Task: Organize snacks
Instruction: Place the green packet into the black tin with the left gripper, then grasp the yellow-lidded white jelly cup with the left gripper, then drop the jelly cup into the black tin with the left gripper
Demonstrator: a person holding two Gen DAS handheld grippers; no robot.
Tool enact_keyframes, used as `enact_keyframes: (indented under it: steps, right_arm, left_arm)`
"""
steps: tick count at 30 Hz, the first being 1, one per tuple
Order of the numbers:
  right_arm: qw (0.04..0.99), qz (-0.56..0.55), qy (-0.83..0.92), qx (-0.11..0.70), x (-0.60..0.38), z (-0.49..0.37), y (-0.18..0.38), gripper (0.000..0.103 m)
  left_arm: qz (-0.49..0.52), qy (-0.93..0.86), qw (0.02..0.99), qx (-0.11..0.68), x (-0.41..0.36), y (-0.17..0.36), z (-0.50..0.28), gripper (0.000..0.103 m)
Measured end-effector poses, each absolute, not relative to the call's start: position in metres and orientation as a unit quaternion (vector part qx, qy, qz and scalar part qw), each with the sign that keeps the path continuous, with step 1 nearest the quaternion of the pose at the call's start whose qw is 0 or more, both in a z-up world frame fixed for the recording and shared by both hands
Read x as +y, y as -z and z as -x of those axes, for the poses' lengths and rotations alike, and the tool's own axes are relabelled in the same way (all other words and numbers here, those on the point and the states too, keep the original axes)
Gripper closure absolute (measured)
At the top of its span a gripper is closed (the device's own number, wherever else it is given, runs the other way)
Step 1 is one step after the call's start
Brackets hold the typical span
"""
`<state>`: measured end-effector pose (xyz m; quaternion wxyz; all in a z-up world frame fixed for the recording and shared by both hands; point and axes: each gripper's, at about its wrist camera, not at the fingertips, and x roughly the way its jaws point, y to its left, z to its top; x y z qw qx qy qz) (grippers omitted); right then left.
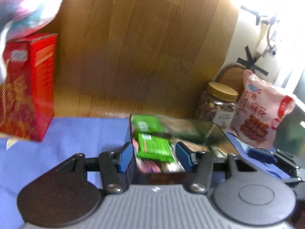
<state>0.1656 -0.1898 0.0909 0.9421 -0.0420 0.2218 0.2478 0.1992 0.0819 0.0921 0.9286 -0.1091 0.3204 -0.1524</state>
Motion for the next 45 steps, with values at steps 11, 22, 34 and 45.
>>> enact_keyframes:
  steps: [11,22,34,45]
  right_arm:
    - [0.938,-0.108,-0.174,0.28,-0.278,-0.083,-0.032,0.034]
    - [0.933,-0.004,-0.227,0.279,-0.244,-0.082,-0.023,0.034]
    - [0.932,0.012,-0.234,0.276,-0.246,-0.086,-0.013,0.062]
    - [0.951,0.029,-0.237,0.194,-0.201,-0.138,-0.061,0.062]
  left_arm:
    - [0.127,0.258,0.876,0.386,0.016,-0.063,-0.155,0.052]
    - [0.139,0.32,0.828,0.438,-0.049,-0.037,-0.153,0.052]
    - [0.121,0.32,0.834,0.433,-0.056,-0.042,-0.159,0.061]
    - [0.135,0.276,0.882,0.357,-0.017,-0.099,-0.211,0.058]
